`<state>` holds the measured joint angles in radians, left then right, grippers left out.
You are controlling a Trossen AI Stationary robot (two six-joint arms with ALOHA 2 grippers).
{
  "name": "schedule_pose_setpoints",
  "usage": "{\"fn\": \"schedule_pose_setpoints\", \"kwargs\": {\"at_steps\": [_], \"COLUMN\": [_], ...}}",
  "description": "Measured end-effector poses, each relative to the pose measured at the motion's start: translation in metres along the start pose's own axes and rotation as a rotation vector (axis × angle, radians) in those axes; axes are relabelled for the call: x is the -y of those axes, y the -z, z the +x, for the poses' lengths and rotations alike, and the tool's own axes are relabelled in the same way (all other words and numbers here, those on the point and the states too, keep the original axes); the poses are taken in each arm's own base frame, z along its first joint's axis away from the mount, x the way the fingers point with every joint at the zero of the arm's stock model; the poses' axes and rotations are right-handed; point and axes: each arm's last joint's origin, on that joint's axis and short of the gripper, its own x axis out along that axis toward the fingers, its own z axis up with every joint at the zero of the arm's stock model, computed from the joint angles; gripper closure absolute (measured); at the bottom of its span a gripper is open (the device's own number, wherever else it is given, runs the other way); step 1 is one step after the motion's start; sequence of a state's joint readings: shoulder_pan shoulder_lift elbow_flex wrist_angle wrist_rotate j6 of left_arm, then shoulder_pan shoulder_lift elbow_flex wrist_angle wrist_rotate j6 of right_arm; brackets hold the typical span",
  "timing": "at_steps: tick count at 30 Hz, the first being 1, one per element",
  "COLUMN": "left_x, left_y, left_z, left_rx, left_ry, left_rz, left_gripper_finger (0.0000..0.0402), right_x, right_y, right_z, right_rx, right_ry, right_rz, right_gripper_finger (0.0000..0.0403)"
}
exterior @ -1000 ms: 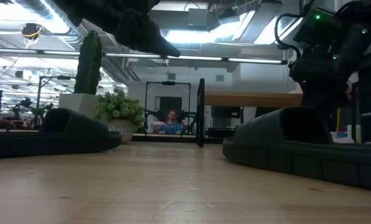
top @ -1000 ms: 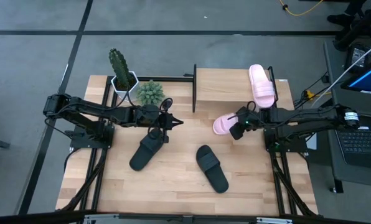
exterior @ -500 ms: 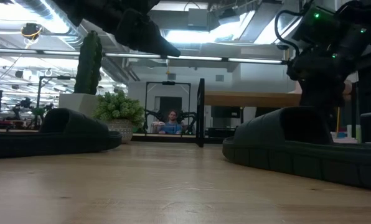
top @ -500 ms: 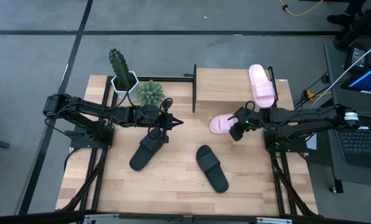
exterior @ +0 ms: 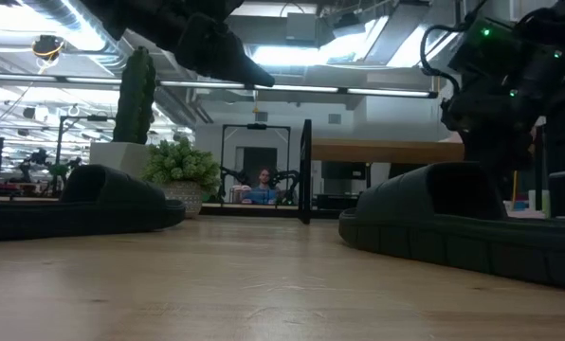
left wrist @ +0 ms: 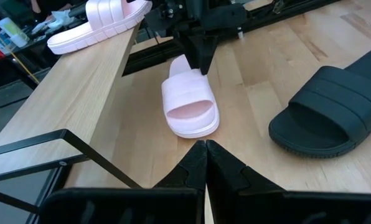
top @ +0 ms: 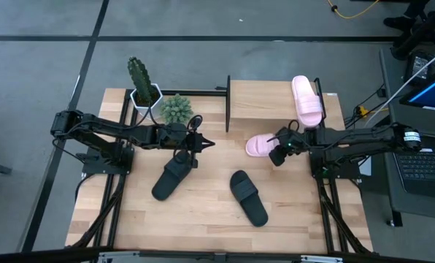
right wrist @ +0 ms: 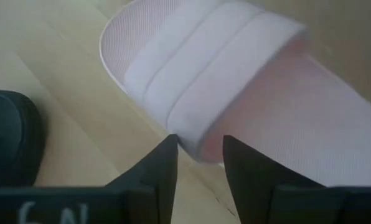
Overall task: Pick and place slides into the shelf
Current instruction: Put the pink slides on the shelf
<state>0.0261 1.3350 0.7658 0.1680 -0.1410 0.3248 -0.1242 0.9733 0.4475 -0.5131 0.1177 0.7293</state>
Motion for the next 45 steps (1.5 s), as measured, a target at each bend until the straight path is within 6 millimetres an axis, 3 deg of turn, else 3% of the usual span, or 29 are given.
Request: {"fn": "schedule_pose_setpoints", "kwargs": {"at_steps": [24, 27, 34, 45], "left_x": [0.0001, 0.0001, 0.0001, 0.0002], "left_y": [0.0002, 0.0002, 0.0002, 0.0002], "left_z": [0.0000, 0.0000, 0.0000, 0.0000], "left_rx": [-0.002, -0.002, -0.002, -0.002], "left_ry": [0.001, 0.001, 0.001, 0.001], "left_rz": [0.000, 0.000, -0.001, -0.001], "left_gripper_finger": [0.0402, 0.0402, 0.0402, 0.0402], "right_x": [-0.0021, -0.0016, -0.0016, -0.0073], "right_y": [-0.0023, -0.0030, -0.0032, -0.0054], "right_z": [0.0043, 0.0042, 0.0041, 0.0034], "right_rx": [0.075, 0.094, 0.100, 0.111], "right_ry": [-0.042, -0.022, -0.018, -0.093], "right_rz": [-0.045, -0.044, -0.089, -0.125], "right_gripper_finger": [0.0276, 0.0298, 0.0389, 0.0395]}}
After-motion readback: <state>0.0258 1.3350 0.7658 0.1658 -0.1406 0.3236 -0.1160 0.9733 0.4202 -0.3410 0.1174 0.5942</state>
